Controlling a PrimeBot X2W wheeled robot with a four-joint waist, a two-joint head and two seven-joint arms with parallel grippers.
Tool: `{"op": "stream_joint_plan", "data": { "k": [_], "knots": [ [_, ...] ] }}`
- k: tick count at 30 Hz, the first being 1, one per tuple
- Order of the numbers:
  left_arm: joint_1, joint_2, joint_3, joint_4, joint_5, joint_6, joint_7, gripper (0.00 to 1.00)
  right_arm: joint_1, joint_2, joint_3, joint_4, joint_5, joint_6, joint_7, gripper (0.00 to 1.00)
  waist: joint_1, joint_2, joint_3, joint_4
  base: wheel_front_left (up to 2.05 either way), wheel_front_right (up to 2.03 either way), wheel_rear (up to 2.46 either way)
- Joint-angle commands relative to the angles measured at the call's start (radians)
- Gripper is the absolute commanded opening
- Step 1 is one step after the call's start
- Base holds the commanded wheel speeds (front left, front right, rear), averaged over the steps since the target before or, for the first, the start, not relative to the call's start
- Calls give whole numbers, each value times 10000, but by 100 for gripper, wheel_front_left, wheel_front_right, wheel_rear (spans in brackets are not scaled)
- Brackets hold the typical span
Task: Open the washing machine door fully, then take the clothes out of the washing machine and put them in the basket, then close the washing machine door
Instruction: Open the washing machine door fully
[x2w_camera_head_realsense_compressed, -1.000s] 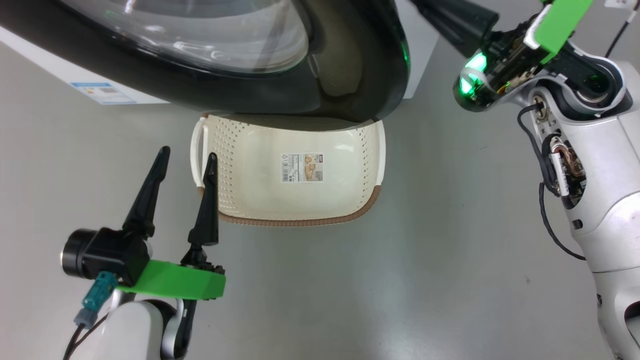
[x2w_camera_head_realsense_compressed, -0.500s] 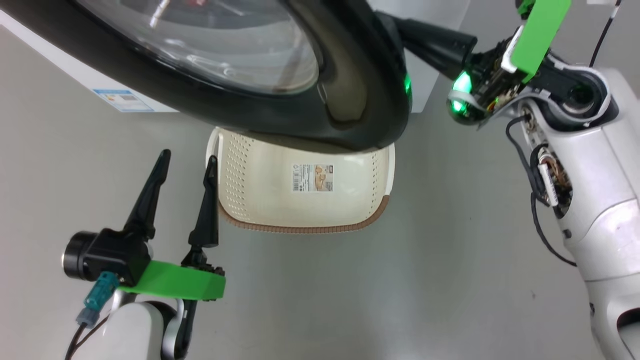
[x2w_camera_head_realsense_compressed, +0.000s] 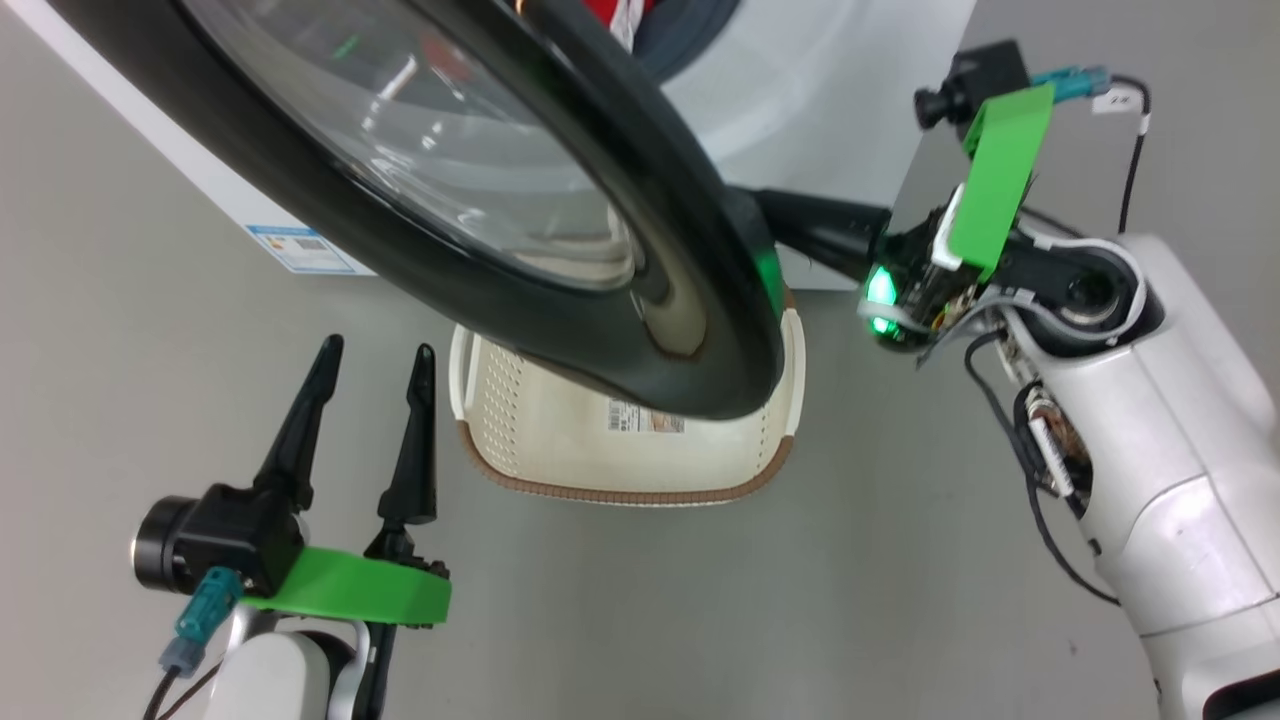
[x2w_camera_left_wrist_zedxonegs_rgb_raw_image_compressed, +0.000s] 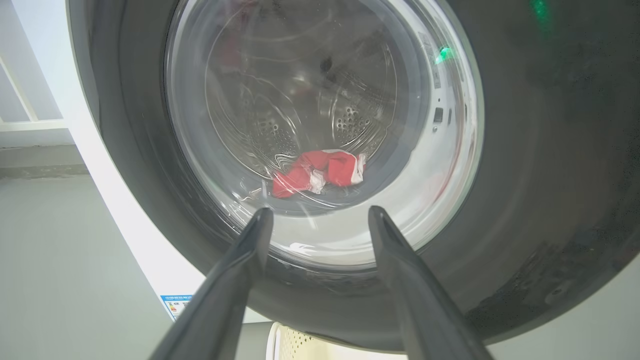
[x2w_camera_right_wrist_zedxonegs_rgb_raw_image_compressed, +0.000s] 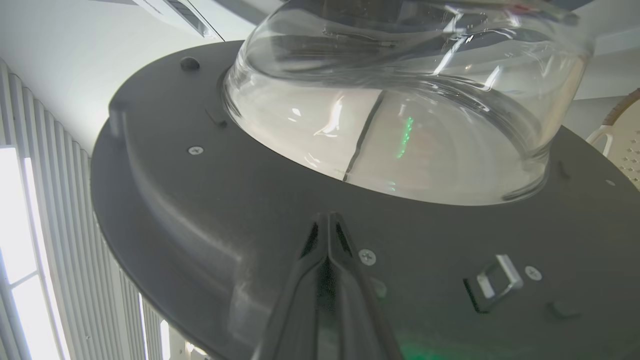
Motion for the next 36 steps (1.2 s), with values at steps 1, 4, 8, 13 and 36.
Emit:
{"op": "stream_joint_plan", "data": {
  "k": [1,4,8,13,36],
  "knots": [
    [120,246,316,-194,-129,100,-120,100,341,400,330,-232,-233,50,130,0,0,0,-297,176,0,0,0],
    [215,246,317,-182,-163,131,-120,100,551,441,478,-274,-270,50,227,0,0,0,-508,277,0,0,0],
    [364,246,317,-155,-209,172,-120,100,862,476,704,-338,-367,50,320,0,0,0,-812,423,0,0,0],
    [562,246,304,-129,-255,224,-120,100,1254,503,953,-317,-399,50,416,0,0,0,-1218,666,0,0,0],
    [1124,246,210,-68,-410,324,-120,100,2017,529,2353,-416,601,50,123,0,0,0,-2425,2596,0,0,0]
  ]
}}
